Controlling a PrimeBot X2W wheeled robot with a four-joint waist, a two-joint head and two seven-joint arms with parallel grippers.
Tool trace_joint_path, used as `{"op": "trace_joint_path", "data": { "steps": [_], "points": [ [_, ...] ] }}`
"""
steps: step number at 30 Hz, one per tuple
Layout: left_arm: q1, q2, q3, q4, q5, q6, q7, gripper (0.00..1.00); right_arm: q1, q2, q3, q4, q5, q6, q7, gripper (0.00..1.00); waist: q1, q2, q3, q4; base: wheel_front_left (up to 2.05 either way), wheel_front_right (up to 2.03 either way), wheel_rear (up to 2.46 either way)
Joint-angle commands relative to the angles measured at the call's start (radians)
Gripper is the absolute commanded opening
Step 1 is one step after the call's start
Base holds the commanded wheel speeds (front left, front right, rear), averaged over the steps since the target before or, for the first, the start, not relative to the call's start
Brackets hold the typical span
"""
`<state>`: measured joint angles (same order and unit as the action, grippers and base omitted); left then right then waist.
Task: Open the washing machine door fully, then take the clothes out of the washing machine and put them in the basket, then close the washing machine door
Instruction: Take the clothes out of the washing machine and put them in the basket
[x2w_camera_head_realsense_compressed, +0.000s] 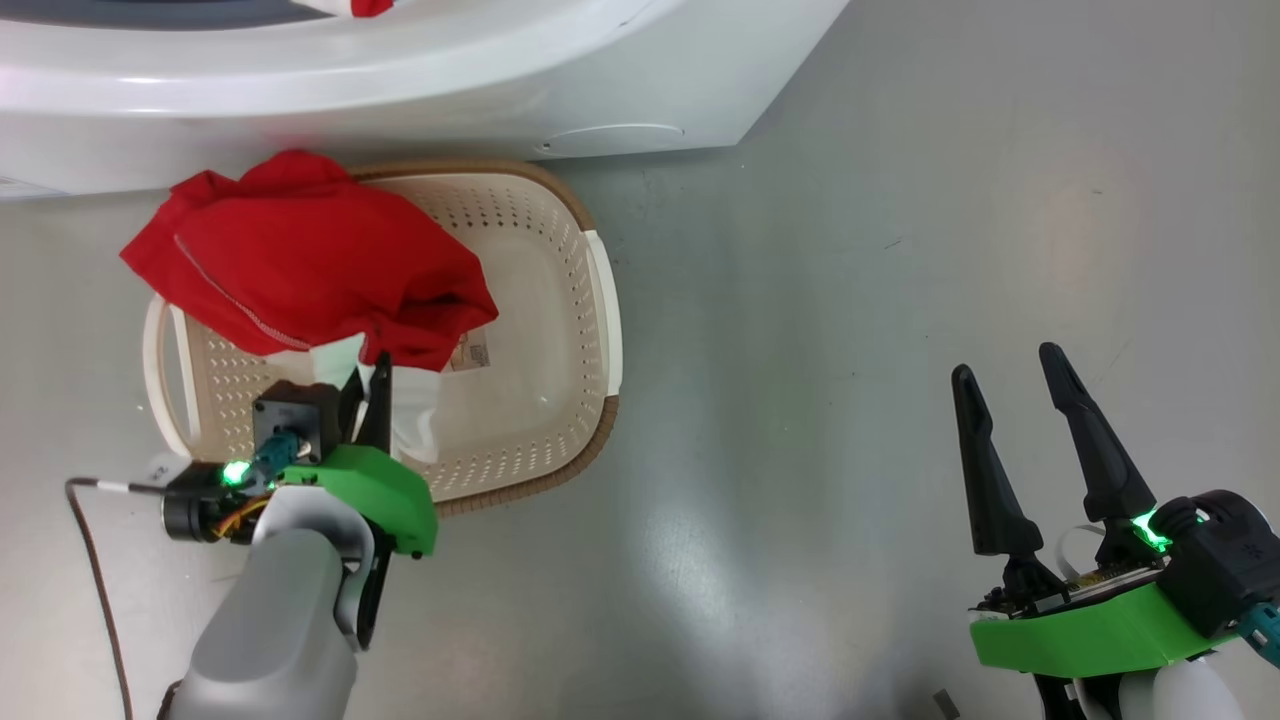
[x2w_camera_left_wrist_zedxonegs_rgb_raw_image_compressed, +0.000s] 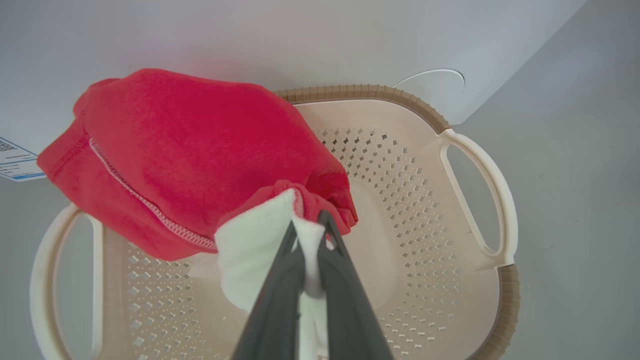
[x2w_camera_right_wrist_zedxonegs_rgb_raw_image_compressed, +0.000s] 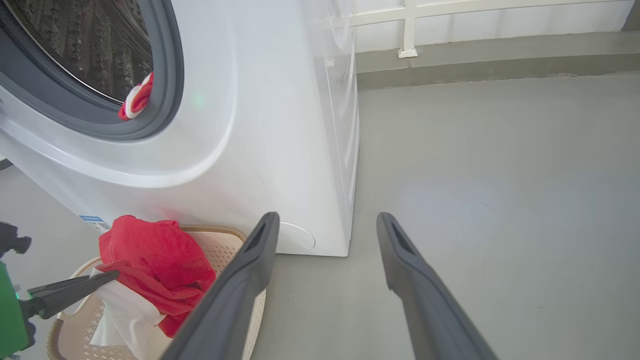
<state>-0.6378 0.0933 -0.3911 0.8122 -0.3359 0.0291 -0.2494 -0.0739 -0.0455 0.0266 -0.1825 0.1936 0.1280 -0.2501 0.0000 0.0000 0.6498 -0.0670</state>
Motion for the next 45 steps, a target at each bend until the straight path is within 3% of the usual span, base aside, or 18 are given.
{"op": "trace_joint_path", "data": {
  "steps": [1,11,12,13,14,15,26,32,45],
  "points": [
    [-0.011,0.017,0.026,0.006,0.005,-0.007,-0.012,0.0,-0.001,-0.005,0.028,-0.023,-0.002,0.003,-0.012,1.0,0.0,0.0,0.002,-0.002,0.0,0.0,0.0],
    [-0.059,-0.015,0.068,0.153,-0.005,-0.04,-0.012,0.0,-0.004,-0.005,0.033,-0.017,0.0,0.003,-0.012,1.0,0.0,0.0,-0.002,-0.015,0.0,0.0,0.0],
    [-0.063,-0.017,0.073,0.156,-0.006,-0.041,-0.012,0.05,-0.004,-0.005,0.033,-0.017,0.0,0.003,-0.012,1.0,0.0,0.0,-0.002,-0.015,0.0,0.0,0.0],
    [-0.065,-0.019,0.074,0.163,-0.004,-0.042,-0.012,0.32,-0.003,-0.005,0.033,-0.017,0.0,0.003,-0.012,1.0,0.0,0.0,-0.002,-0.016,0.0,0.0,0.0],
    [-0.068,-0.02,0.077,0.168,-0.004,-0.043,-0.012,0.5,-0.003,-0.005,0.033,-0.017,-0.001,0.003,-0.012,1.0,0.0,0.0,-0.003,-0.017,0.0,0.0,0.0],
    [-0.071,-0.022,0.081,0.169,-0.003,-0.043,-0.012,1.0,-0.003,-0.005,0.033,-0.016,-0.001,0.003,-0.012,1.0,0.0,0.0,-0.003,-0.017,0.0,0.0,0.0],
    [-0.066,-0.034,0.127,0.086,-0.003,-0.062,-0.012,1.0,-0.002,-0.005,0.033,-0.007,-0.005,0.003,-0.012,1.0,0.0,0.0,-0.021,-0.011,0.0,0.0,0.0],
    [0.007,-0.039,0.183,-0.118,0.005,-0.069,-0.012,1.0,0.003,-0.005,0.036,-0.004,-0.008,0.003,-0.012,1.0,0.0,0.0,-0.059,-0.002,0.0,0.0,0.0],
    [0.214,-0.042,0.24,-0.508,0.101,-0.008,-0.012,1.0,0.011,-0.005,0.048,0.008,-0.026,0.003,-0.012,1.0,0.0,0.0,-0.162,0.001,0.0,0.0,0.0]
  ]
}}
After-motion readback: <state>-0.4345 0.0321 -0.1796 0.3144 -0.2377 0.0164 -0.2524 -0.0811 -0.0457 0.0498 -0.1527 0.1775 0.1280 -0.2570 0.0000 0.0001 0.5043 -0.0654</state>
